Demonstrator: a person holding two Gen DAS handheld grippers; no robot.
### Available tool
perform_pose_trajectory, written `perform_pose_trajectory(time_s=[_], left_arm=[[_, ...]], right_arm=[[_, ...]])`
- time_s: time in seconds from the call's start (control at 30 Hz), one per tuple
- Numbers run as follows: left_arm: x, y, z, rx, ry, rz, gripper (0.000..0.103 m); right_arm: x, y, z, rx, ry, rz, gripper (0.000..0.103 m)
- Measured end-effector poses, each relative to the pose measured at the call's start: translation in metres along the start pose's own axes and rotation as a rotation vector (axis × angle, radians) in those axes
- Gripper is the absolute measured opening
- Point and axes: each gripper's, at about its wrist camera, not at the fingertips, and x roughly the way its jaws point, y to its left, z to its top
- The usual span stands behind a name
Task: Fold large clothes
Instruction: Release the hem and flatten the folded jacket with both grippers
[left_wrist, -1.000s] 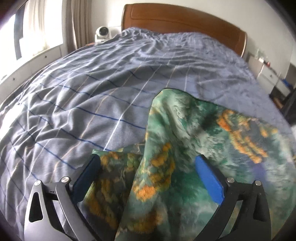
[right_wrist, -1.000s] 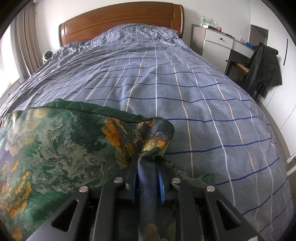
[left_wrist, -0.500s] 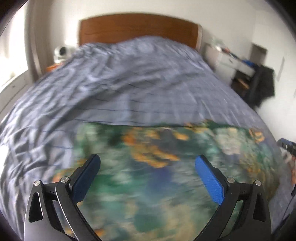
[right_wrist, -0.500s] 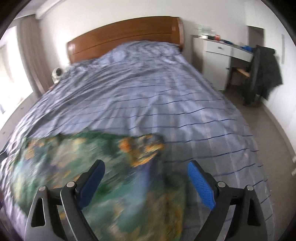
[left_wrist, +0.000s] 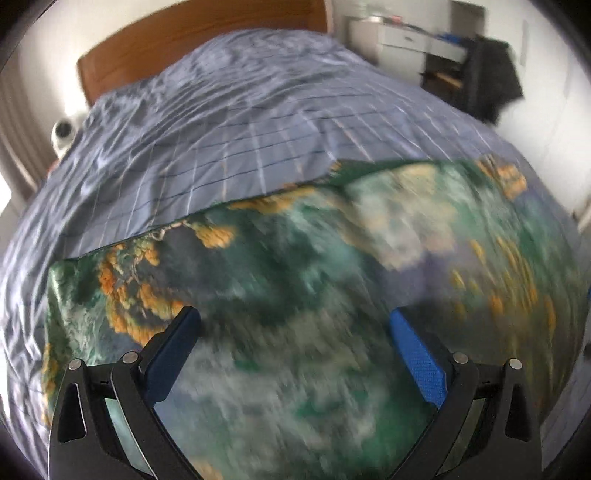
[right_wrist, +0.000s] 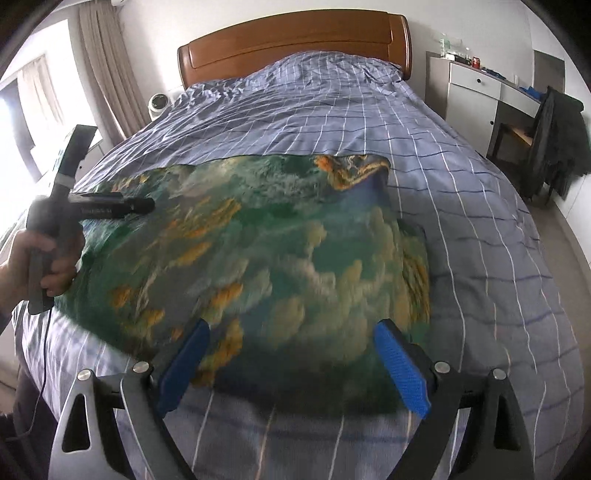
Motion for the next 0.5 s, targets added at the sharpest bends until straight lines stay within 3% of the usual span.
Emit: perform_pose_trajectory(time_s=[0.27, 0.5], left_arm=[[-0.038, -0.006, -0.051, -0.004, -0.045, 0.001, 0.102], [-0.061, -0.020, -0.087, 0.008, -0.057, -0.005, 0.102]], right_arm=[[-0.026, 0.000, -0.027, 0.090, -0.043, -0.002, 0.093], [-0.025, 0.003, -0.051, 0.110, -0.036, -0.024, 0.093]])
